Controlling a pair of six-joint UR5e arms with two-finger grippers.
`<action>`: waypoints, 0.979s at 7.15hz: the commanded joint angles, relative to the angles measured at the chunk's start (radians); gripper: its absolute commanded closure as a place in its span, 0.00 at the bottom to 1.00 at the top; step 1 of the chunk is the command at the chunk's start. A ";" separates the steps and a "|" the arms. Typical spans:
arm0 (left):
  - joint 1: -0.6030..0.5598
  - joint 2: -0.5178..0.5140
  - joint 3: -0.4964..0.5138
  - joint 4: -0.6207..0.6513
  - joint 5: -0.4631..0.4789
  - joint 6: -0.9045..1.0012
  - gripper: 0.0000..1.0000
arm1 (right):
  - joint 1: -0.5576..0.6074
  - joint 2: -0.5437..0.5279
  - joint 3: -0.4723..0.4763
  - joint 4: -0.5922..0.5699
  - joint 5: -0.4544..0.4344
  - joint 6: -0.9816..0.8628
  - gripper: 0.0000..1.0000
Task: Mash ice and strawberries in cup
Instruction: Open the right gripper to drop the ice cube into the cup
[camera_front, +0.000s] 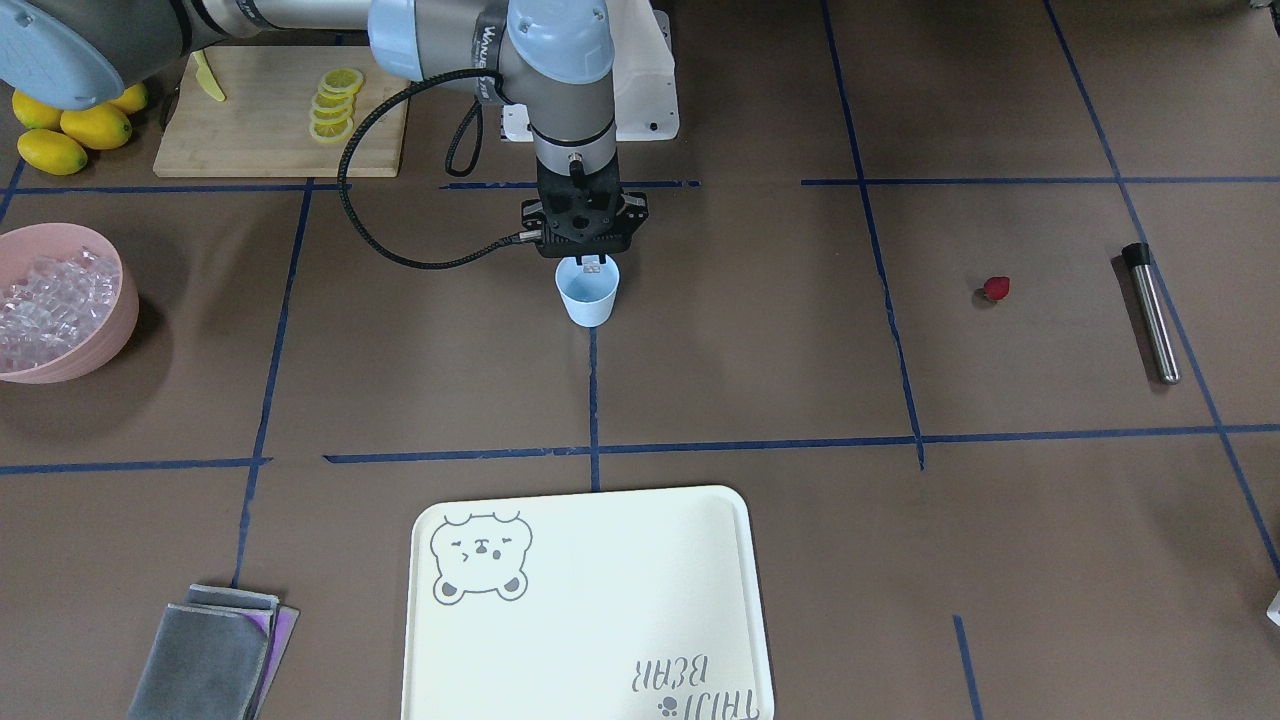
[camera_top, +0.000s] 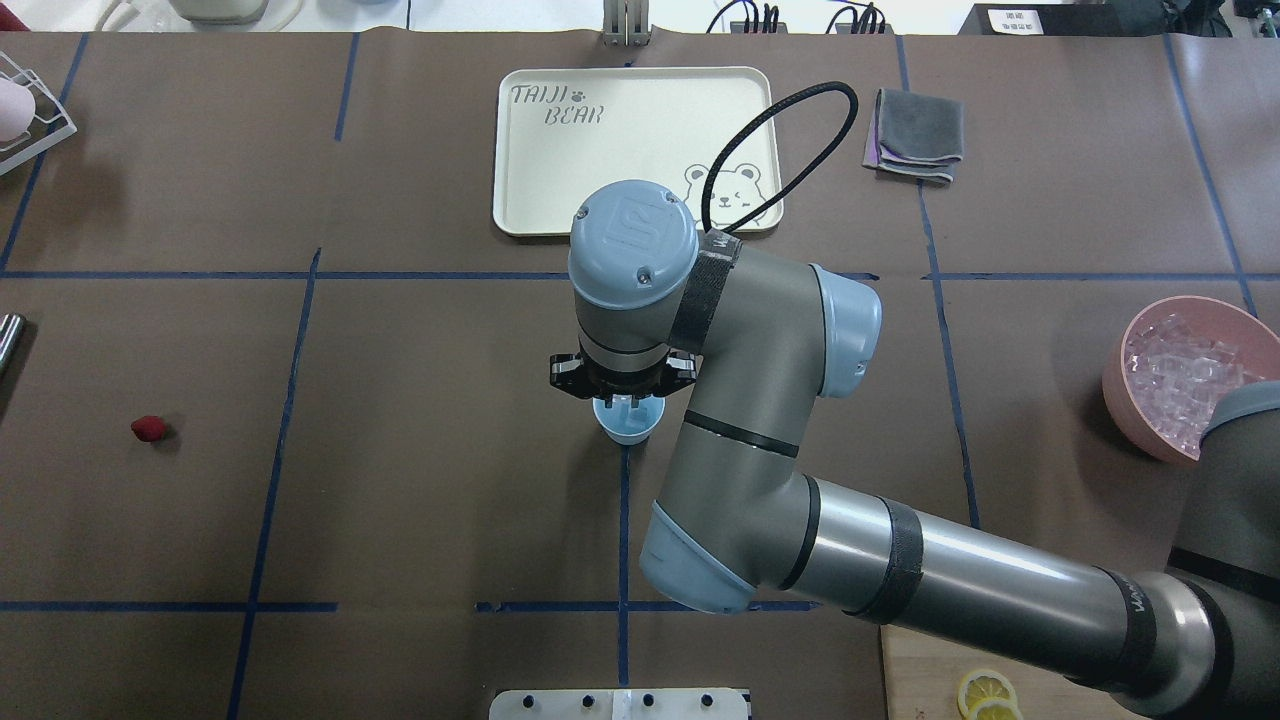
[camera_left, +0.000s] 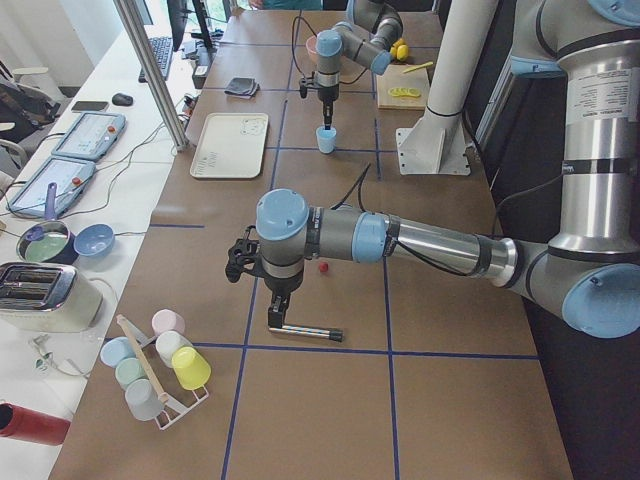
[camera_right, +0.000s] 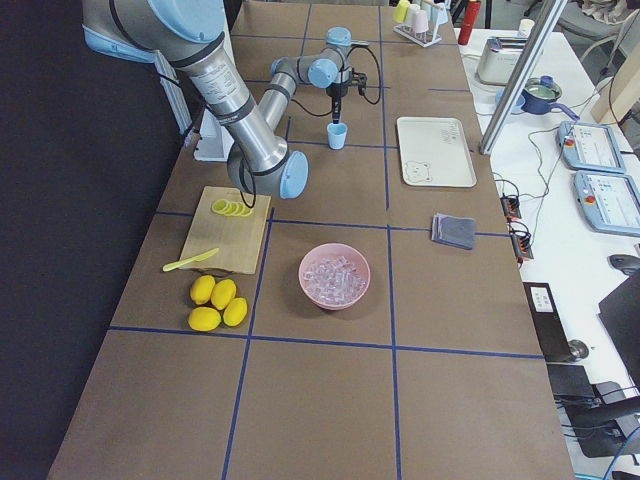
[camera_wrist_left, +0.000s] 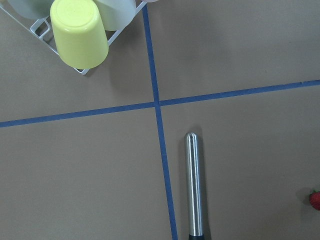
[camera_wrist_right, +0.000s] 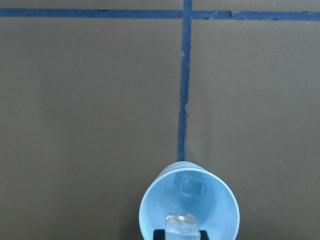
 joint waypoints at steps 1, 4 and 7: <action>0.000 -0.002 0.002 0.000 0.000 0.001 0.00 | -0.002 -0.002 -0.002 -0.001 -0.001 0.000 0.69; 0.000 -0.002 0.002 0.000 0.000 0.001 0.00 | -0.006 -0.003 -0.002 -0.001 -0.003 0.002 0.08; 0.000 -0.002 0.000 0.000 0.000 0.000 0.00 | -0.006 -0.005 0.002 -0.006 -0.001 0.002 0.02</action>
